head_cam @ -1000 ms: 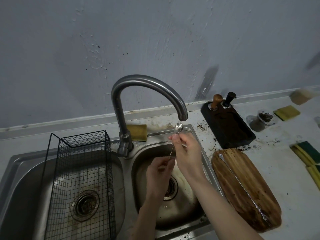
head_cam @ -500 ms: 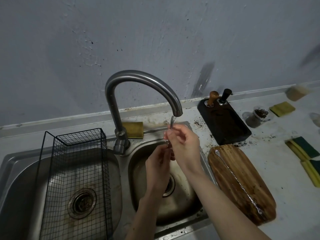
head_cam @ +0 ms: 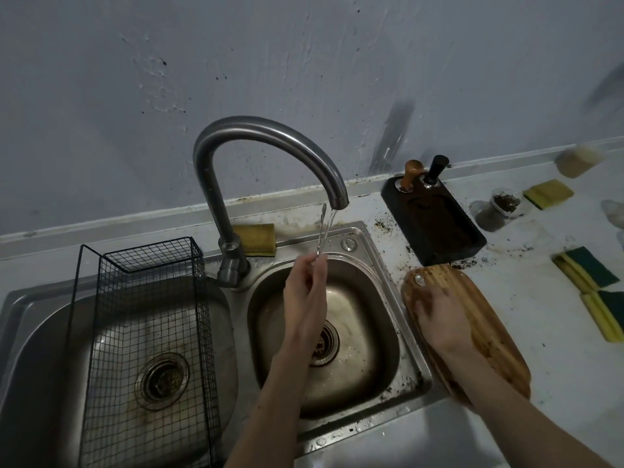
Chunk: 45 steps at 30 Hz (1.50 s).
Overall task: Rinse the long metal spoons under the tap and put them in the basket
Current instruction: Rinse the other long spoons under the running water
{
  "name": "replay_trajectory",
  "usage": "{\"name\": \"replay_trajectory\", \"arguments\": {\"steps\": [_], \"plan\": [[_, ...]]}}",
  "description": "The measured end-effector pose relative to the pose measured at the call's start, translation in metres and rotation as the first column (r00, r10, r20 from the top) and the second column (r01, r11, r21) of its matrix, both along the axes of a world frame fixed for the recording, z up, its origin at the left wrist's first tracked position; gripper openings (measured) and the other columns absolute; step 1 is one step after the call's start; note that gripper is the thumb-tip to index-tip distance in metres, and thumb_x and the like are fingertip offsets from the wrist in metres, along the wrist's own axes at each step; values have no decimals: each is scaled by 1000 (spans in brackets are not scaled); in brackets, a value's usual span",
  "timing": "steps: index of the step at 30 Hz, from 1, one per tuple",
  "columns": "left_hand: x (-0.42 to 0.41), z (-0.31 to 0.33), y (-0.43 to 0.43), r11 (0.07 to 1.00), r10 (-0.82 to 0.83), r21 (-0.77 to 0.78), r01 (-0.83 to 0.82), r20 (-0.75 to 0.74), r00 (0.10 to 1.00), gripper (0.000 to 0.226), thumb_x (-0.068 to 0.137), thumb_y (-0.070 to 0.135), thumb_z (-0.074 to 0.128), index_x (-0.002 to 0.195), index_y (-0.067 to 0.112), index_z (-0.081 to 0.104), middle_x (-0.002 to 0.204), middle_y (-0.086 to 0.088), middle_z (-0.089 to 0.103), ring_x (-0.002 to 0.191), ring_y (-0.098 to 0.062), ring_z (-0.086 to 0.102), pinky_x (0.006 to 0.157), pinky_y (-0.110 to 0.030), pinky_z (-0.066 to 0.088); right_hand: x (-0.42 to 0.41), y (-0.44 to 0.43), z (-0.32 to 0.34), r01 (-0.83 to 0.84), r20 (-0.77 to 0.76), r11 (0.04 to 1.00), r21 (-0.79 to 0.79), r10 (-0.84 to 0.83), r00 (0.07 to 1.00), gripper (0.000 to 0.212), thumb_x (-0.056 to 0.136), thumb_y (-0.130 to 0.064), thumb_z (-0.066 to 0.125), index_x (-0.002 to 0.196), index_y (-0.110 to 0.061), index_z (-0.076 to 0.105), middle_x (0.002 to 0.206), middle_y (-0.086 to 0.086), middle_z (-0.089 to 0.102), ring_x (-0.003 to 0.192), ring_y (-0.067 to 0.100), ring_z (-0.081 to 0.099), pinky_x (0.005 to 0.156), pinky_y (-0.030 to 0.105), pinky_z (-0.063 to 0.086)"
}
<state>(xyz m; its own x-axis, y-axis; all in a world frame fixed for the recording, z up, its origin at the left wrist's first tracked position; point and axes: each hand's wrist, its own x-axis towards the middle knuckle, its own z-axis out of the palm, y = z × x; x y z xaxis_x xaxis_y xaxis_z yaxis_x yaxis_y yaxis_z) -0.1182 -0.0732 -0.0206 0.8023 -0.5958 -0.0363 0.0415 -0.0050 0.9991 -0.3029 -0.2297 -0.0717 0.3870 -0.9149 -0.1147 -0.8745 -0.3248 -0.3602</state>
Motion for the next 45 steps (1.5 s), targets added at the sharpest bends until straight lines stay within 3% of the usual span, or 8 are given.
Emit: {"name": "replay_trajectory", "arguments": {"steps": [4, 9, 20, 28, 34, 39, 42, 45], "plan": [[2, 5, -7, 1000, -13, 27, 13, 21, 1000, 20, 103, 39, 46, 94, 31, 62, 63, 0, 40, 56, -14, 33, 52, -32, 31, -20, -6, -17, 34, -106, 999, 41, -30, 994, 34, 96, -20, 57, 130, -16, 60, 124, 12, 56, 111, 33, 59, 90, 48, 54], [-1, 4, -12, 1000, -28, -5, 28, -43, 999, 27, 103, 34, 44, 91, 15, 58, 64, 5, 40, 59, -15, 33, 55, -34, 30, -21, -14, -19, 88, -92, 996, -9, -88, 992, 29, 93, -11, 56, 122, -14, 60, 121, 15, 58, 106, 37, 60, 88, 50, 55], [0, 2, -13, 1000, -17, 20, 18, -56, 998, 33, 104, 36, 41, 76, 23, 53, 62, 5, 39, 57, -14, 33, 53, -33, 28, -21, -19, -21, 76, -107, 996, 36, -72, 992, 32, 91, -6, 53, 122, -13, 57, 124, 17, 57, 112, 37, 56, 94, 45, 50], [1, -5, -17, 1000, -9, 6, 9, -103, 995, 37, 101, 38, 41, 67, 31, 51, 56, 14, 42, 53, -4, 34, 46, -17, 30, -16, -19, -20, 82, -104, 994, 70, -75, 992, 42, 88, 0, 53, 129, -9, 52, 130, 18, 52, 114, 36, 57, 96, 46, 50], [0, -4, -18, 1000, -5, 16, 6, -85, 996, 44, 94, 49, 51, 65, 16, 44, 63, -8, 33, 58, -19, 29, 51, -31, 28, -3, -22, 1, 54, -4, 996, 68, -53, 999, 39, 87, 7, 54, 124, -4, 51, 129, 19, 51, 110, 34, 56, 95, 43, 48], [1, -5, -20, 1000, -12, 1, 13, -163, 987, 44, 94, 46, 59, 60, 20, 51, 53, 4, 47, 49, -8, 40, 49, -24, 36, 27, 0, 40, -121, 249, 992, -23, 123, 961, 16, 99, -8, 51, 115, -8, 57, 100, 5, 66, 90, 21, 62, 74, 29, 44], [0, -4, -23, 998, 2, -57, -14, -201, 980, 14, 91, 30, 70, 85, 18, 72, 73, 3, 74, 65, -8, 68, 67, -24, 55, 50, 29, 59, -252, 418, 968, -9, 233, 878, 17, 101, -11, 51, 115, -10, 60, 96, 5, 71, 89, 19, 67, 80, 30, 52], [0, -1, -23, 996, -39, -84, 18, -252, 967, 23, 88, 24, 75, 106, 10, 74, 89, -7, 79, 84, -20, 76, 83, -36, 60, 71, 58, 66, -304, 516, 953, -24, 272, 812, 17, 99, -10, 54, 112, -14, 65, 93, -4, 68, 82, 5, 63, 77, 8, 45]]}}
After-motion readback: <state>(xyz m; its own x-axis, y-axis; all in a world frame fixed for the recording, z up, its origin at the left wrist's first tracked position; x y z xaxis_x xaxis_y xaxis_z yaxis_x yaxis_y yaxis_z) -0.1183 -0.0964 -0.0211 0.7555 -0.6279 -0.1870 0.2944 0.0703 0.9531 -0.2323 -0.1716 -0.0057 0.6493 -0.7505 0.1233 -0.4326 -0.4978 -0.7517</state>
